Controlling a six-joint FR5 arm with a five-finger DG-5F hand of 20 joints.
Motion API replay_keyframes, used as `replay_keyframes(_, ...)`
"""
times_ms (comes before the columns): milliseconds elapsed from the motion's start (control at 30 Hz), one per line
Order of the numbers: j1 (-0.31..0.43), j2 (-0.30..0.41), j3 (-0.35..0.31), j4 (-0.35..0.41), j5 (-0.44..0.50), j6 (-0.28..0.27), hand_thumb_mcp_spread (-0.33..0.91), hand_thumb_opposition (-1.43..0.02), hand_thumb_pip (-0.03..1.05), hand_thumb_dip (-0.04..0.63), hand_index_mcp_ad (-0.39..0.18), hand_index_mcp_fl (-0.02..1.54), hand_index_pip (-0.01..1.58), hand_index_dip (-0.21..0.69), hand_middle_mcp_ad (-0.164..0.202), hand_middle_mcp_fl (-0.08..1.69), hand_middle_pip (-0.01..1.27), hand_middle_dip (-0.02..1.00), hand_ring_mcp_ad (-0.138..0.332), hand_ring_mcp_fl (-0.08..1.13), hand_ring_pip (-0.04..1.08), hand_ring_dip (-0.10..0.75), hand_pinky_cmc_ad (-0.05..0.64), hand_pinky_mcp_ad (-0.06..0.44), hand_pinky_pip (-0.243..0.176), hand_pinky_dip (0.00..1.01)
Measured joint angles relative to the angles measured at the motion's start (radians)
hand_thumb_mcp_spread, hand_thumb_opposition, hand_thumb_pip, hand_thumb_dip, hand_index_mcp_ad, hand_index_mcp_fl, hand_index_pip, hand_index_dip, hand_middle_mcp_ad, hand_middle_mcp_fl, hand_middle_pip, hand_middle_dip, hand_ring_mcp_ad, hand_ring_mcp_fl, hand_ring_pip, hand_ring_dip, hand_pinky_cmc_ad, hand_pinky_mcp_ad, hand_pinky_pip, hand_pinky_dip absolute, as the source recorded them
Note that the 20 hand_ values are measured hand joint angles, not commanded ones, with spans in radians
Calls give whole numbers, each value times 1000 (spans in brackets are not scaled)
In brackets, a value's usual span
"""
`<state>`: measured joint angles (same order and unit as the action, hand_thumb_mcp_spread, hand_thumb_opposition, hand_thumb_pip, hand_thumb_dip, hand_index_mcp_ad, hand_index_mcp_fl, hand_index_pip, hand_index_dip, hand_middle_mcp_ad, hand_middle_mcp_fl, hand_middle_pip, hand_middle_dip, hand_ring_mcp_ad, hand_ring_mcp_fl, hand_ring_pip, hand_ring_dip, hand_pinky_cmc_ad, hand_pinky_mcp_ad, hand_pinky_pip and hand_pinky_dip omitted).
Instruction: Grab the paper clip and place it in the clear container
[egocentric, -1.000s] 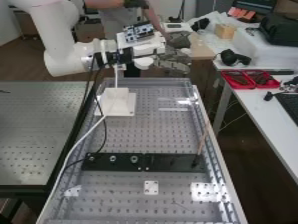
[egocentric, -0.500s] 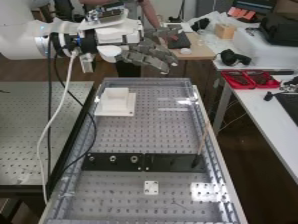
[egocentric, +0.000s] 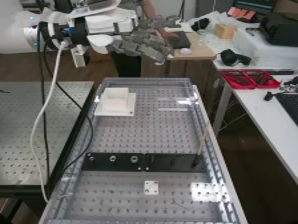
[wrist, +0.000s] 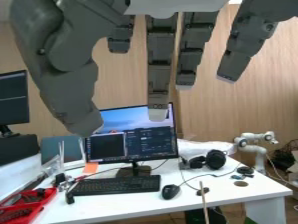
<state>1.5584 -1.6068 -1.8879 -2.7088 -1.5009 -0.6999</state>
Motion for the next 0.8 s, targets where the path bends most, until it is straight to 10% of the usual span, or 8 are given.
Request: replay_keyframes(800, 3, -17, 8, 13, -14, -41, 393, -759, 595, 284, -176, 23, 101, -199, 37, 461, 358, 634, 52, 188, 201, 412, 384, 295, -75, 443)
